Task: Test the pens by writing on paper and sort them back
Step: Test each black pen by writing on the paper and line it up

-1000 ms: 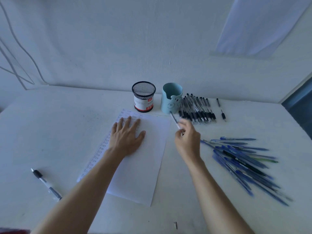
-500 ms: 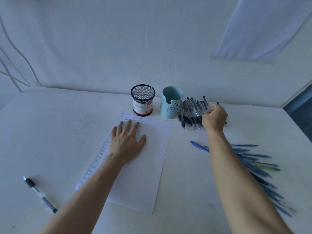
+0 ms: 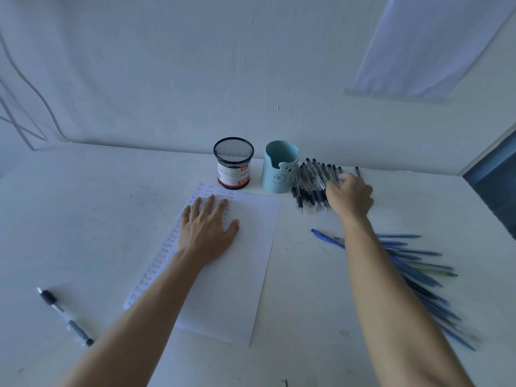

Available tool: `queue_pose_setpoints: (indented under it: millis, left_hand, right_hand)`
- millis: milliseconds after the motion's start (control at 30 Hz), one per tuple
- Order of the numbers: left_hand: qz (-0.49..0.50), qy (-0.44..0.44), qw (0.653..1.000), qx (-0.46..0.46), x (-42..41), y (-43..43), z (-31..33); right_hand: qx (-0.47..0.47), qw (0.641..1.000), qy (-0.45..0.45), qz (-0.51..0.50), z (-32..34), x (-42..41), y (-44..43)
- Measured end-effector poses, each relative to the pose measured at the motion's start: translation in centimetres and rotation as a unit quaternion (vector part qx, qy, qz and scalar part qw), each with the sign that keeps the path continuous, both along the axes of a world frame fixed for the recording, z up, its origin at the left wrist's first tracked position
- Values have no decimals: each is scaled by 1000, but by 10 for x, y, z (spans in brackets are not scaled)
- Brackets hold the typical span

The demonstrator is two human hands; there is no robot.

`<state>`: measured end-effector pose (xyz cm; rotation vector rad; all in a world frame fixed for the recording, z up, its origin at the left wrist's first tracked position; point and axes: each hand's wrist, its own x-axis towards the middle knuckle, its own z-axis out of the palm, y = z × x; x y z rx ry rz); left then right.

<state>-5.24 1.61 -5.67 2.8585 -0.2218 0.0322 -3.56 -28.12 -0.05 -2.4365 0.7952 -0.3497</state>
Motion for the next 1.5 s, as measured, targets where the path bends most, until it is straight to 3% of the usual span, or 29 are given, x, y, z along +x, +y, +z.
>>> queue_pose_setpoints:
  millis: [133,233,333,400,633,833,967,1067,1233,1367,1500]
  left_hand:
    - [7,11,999,-46,0,3,4]
    - [24,-1,990,-142,-1,9,8]
    - [17,-57,967,-248,-8,15,13]
    - [13,-84,960,-267,-16,23,17]
    - [16,-45,981,-186,-47,83,40]
    - [222,62,972,-36,-77,162,52]
    - [244,178,953,25,-102,195,66]
    - [263,210,942,-1,-113,202,68]
    - [266,192,944,-27,-119,204,69]
    - [289,161,942,-58,-121,205,64]
    - [274,104,944,-152,-121,194,61]
  right_hand:
    - [-36,996,-62,45,3,-23,37]
    - [-53,983,-113,132,-6,-44,80]
    - [-53,963,-79,251,-20,-64,124]
    - [-64,945,-35,320,-31,-76,149]
    - [-116,899,84,414,-48,-103,187]
    - [-129,898,83,413,-54,-107,192]
    - [-130,901,70,408,-55,-108,192]
    - [-131,902,69,406,-55,-108,193]
    - [-130,904,68,402,-56,-111,192]
    - [-122,905,63,402,-56,-115,192]
    - [-119,903,77,406,-54,-117,190]
